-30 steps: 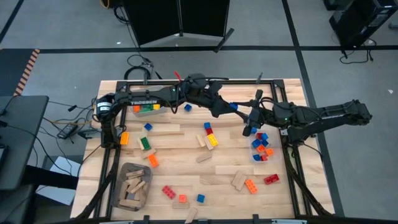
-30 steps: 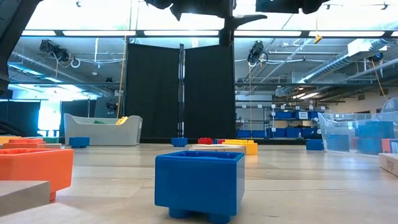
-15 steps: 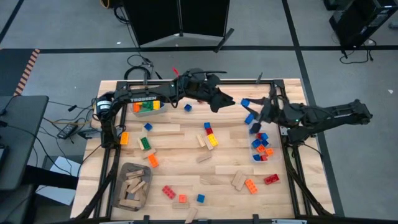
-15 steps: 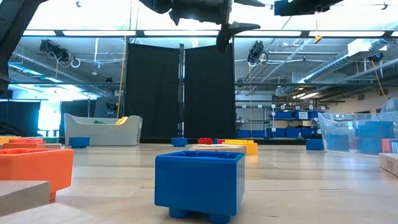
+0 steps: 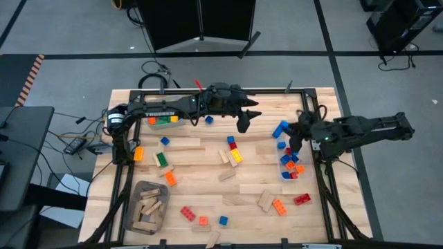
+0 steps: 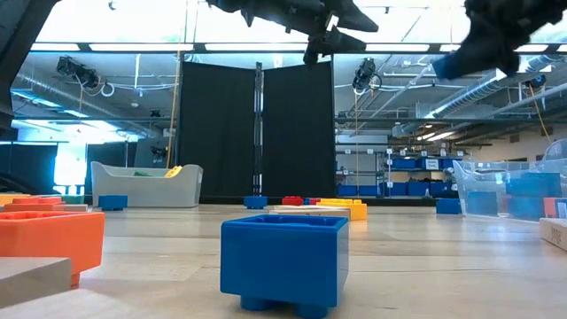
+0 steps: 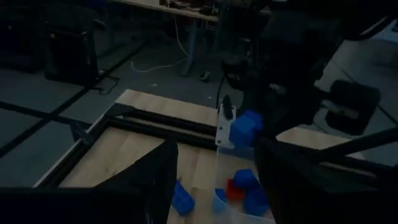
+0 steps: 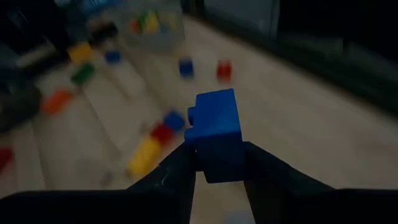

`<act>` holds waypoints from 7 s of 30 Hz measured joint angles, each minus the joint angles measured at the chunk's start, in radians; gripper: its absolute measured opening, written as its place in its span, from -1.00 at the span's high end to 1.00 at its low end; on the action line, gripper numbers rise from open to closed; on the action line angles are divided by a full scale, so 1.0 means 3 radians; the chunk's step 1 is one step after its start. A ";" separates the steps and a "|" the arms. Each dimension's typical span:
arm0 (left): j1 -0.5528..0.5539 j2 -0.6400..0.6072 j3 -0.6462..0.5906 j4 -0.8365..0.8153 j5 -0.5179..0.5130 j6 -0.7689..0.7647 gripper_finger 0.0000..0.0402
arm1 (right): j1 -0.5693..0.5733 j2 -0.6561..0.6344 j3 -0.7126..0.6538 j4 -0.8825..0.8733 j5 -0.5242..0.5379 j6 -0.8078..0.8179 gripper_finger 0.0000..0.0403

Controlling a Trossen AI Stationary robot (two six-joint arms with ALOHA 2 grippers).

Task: Sort blocks by size
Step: Put the small blue game piece into the transparent bin, then put the large red game piece into the gray bin, then put the brown block into the black bin

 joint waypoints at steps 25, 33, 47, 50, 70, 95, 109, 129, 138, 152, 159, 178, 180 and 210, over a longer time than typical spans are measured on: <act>-0.0020 -0.1072 -0.1416 0.0032 -0.0261 -0.0341 -0.09 | -0.0104 0.1279 0.0000 -0.1130 -0.1450 0.0864 0.23; -0.0518 -0.1637 -0.2037 0.0029 -0.0908 -0.0442 -0.09 | -0.0103 0.1309 0.0000 -0.1073 -0.1449 0.0852 0.05; -0.0982 -0.2221 -0.2090 -0.1583 -0.1732 -0.1531 -0.09 | -0.0102 0.1307 0.0000 -0.0892 -0.1364 0.0856 -0.09; -0.1000 -0.2255 -0.2090 -0.1851 -0.1725 -0.1612 -0.09 | -0.0102 0.1307 0.0000 -0.0826 -0.1363 0.0856 -0.09; -0.1855 -0.1824 -0.1799 -0.2563 -0.1306 -0.0788 -0.04 | -0.0102 0.1309 -0.0001 -0.0710 -0.1361 0.0846 -0.09; -0.3060 0.0192 -0.0510 -0.3000 -0.0639 -0.0122 0.06 | -0.0098 0.1309 -0.0001 -0.0715 -0.1361 0.0663 -0.09; -0.3080 0.0540 -0.0509 -0.2974 -0.0493 0.0086 0.06 | -0.0098 0.1309 -0.0001 -0.0715 -0.1361 0.0621 -0.09; -0.2979 0.0527 -0.0491 -0.2980 -0.0590 -0.0080 0.06 | -0.0098 0.1309 -0.0001 -0.0715 -0.1361 0.0621 -0.09; -0.2982 0.0522 -0.0614 -0.2859 -0.0555 -0.0044 0.06 | -0.0098 0.1309 -0.0001 -0.0714 -0.1361 0.0621 -0.08; -0.2923 0.0504 -0.0918 -0.2543 -0.0431 -0.0131 0.23 | -0.0098 0.1307 -0.0001 -0.0713 -0.1361 0.0622 -0.09; -0.2781 0.0440 -0.0929 -0.2661 -0.0361 -0.0076 0.28 | -0.0098 0.1307 -0.0001 -0.0709 -0.1361 0.0588 -0.08; -0.0519 -0.1768 -0.2006 -0.2951 -0.0705 0.0636 0.28 | -0.0098 0.1307 -0.0001 -0.0675 -0.1360 0.0657 -0.08; -0.0130 -0.1956 -0.2174 -0.2943 -0.0742 0.0505 0.28 | -0.0098 0.1308 -0.0001 -0.0672 -0.1360 0.0688 -0.08; 0.2321 -0.1755 -0.2332 -0.2479 -0.0765 -0.0202 -0.47 | -0.0101 0.1305 0.0755 -0.0925 -0.1446 0.1801 -0.08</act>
